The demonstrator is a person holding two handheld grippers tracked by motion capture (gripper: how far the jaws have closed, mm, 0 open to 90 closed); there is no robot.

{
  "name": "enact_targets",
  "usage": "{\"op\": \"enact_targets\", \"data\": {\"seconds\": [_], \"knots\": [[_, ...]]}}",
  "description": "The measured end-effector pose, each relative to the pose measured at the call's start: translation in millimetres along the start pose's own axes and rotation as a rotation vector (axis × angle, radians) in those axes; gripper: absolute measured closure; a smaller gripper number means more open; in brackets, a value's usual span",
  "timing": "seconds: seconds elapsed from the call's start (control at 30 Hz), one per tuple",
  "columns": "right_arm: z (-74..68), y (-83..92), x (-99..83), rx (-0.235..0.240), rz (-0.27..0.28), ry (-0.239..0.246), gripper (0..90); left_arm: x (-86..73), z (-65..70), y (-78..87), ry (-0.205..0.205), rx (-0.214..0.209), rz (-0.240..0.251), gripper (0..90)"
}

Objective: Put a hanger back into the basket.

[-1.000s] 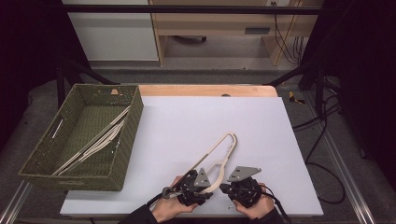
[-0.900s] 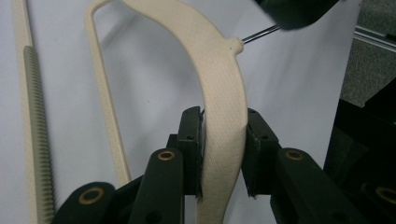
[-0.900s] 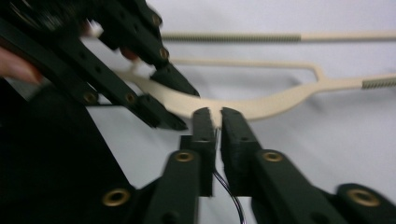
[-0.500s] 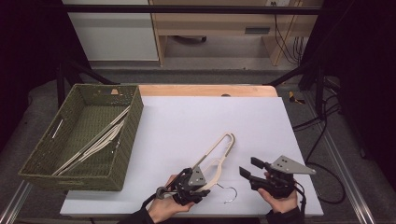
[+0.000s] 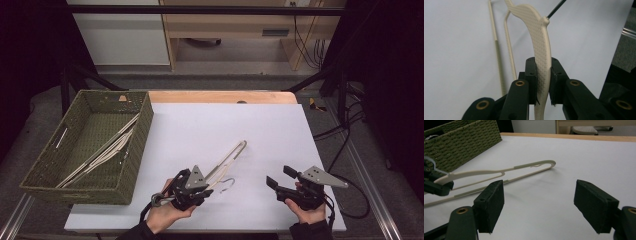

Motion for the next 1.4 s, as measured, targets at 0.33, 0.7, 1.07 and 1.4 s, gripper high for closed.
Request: {"op": "enact_targets", "data": {"seconds": [0.33, 0.7, 1.07, 1.4], "knots": [[1.1, -2.0, -2.8, -0.006, -0.013, 0.003, 16.3, -0.2, -41.3, 18.3, 0.108, 0.127, 0.028, 85.2], [-0.1, -5.2, -6.0, -0.006, -0.023, 0.014, 13.7, -5.0, -59.3, 30.3, 0.197, 0.139, 0.059, 86.0], [-1.7, -4.8, -4.6, -0.006, -0.003, 0.043, 9.6, 13.1, -55.5, 71.1, 0.177, 0.12, 0.173, 86.1], [0.1, -4.5, -2.8, -0.017, 0.004, 0.049, 7.9, 31.5, -56.7, 97.6, 0.113, 0.116, 0.225, 86.1]]}}
Point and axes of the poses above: each handheld gripper's, and its own axes: y roughly backward along the jaws, x roughly out of its top, z roughly to its right, the point moved 8 cm from there along -y, roughly forward along the jaws, and after that the axes turned 2 degrees about x, right-handed, at the moved point
